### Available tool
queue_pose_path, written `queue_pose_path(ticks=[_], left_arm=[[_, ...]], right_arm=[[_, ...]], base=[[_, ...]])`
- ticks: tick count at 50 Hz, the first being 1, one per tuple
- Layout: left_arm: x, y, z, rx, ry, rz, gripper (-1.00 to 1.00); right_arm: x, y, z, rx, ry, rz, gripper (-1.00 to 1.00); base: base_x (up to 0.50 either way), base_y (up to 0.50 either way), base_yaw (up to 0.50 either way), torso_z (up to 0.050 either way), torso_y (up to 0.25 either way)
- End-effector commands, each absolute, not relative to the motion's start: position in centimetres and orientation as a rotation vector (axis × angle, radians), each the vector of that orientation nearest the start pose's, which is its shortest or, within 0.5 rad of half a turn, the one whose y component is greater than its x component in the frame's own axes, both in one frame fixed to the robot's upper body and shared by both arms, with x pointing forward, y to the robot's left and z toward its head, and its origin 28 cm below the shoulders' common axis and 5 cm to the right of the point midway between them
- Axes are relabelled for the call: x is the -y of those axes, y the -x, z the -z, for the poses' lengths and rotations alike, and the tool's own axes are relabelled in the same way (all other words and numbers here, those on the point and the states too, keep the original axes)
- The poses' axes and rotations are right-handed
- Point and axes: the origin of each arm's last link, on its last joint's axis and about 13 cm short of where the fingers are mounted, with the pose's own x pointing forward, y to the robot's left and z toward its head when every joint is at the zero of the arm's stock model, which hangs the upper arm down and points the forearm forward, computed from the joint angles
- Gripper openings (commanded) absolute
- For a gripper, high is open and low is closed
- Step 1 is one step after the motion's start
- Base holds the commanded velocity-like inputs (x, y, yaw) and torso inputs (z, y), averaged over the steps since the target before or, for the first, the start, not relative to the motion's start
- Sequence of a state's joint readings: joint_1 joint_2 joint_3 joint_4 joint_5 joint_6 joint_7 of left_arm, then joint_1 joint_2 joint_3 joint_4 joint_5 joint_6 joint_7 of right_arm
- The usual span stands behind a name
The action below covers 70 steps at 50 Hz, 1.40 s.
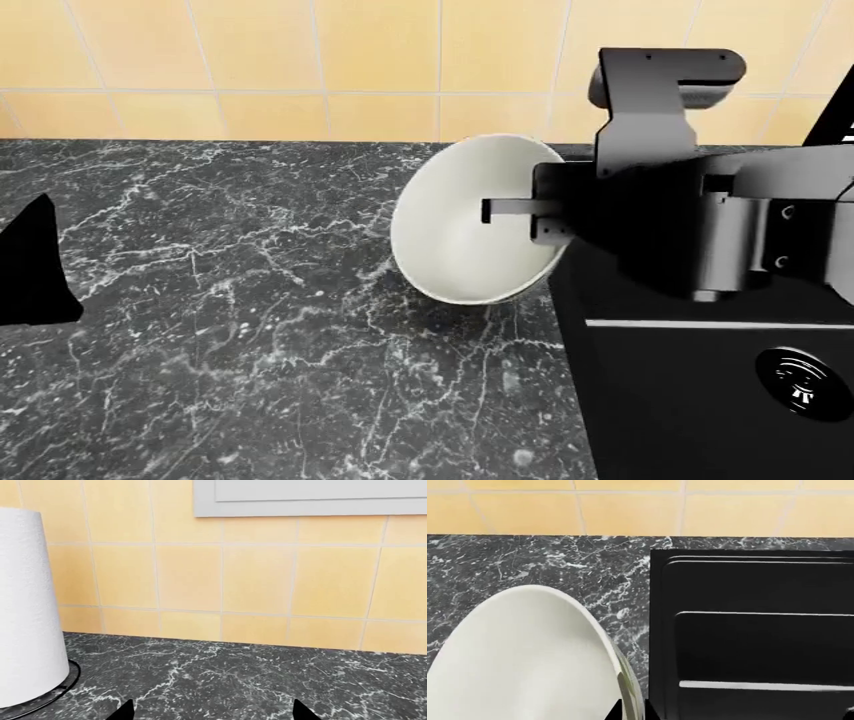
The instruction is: Move the fresh-baked cupcake off the tray onto the counter, and place the bowl used for mixing into the sink.
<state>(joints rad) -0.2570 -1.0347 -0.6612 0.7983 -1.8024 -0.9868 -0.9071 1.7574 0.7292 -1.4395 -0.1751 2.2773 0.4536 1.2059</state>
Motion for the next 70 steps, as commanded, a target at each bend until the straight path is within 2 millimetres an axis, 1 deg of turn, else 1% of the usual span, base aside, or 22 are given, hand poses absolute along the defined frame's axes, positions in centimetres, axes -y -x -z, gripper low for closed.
queue_pose_path(ticks=[1, 6, 20, 31, 35, 36, 43, 53, 70], left_arm=[[-31.2, -13.6, -27.2, 0.056, -0.007, -0.129, 1.00], [-31.2, -13.6, -27.2, 0.057, -0.007, -0.129, 1.00], [-31.2, -13.7, -27.2, 0.058, -0.006, -0.129, 1.00], [-31.1, -13.5, -27.3, 0.057, -0.007, -0.128, 1.00], [-31.2, -13.6, -27.3, 0.057, -0.006, -0.130, 1.00], [-31.2, -13.6, -27.3, 0.057, -0.006, -0.131, 1.00], [-31.2, -13.6, -27.2, 0.055, -0.006, -0.132, 1.00], [-31.2, -13.5, -27.1, 0.054, -0.004, -0.135, 1.00], [-31.2, -13.5, -27.0, 0.050, -0.001, -0.137, 1.00]], right_arm=[[8.8, -24.9, -34.2, -0.435, -0.036, 0.061, -1.00], [9.3, -23.7, -35.3, -0.405, -0.031, 0.087, -1.00], [9.7, -21.3, -36.9, -0.372, -0.029, 0.125, -1.00], [10.6, -20.2, -37.8, -0.363, -0.053, 0.190, -1.00], [11.0, -20.3, -37.6, -0.369, -0.090, 0.219, -1.00], [11.1, -20.3, -37.4, -0.377, -0.123, 0.225, -1.00], [11.4, -20.7, -36.4, -0.398, -0.156, 0.243, -1.00], [12.1, -21.1, -35.1, -0.403, -0.263, 0.281, -1.00], [13.5, -21.0, -34.1, -0.359, -0.443, 0.378, -1.00]], base=[[0.00, 0.00, 0.00, 0.000, 0.000], [0.00, 0.00, 0.00, 0.000, 0.000], [0.00, 0.00, 0.00, 0.000, 0.000], [0.00, 0.00, 0.00, 0.000, 0.000], [0.00, 0.00, 0.00, 0.000, 0.000], [0.00, 0.00, 0.00, 0.000, 0.000], [0.00, 0.00, 0.00, 0.000, 0.000], [0.00, 0.00, 0.00, 0.000, 0.000], [0.00, 0.00, 0.00, 0.000, 0.000]])
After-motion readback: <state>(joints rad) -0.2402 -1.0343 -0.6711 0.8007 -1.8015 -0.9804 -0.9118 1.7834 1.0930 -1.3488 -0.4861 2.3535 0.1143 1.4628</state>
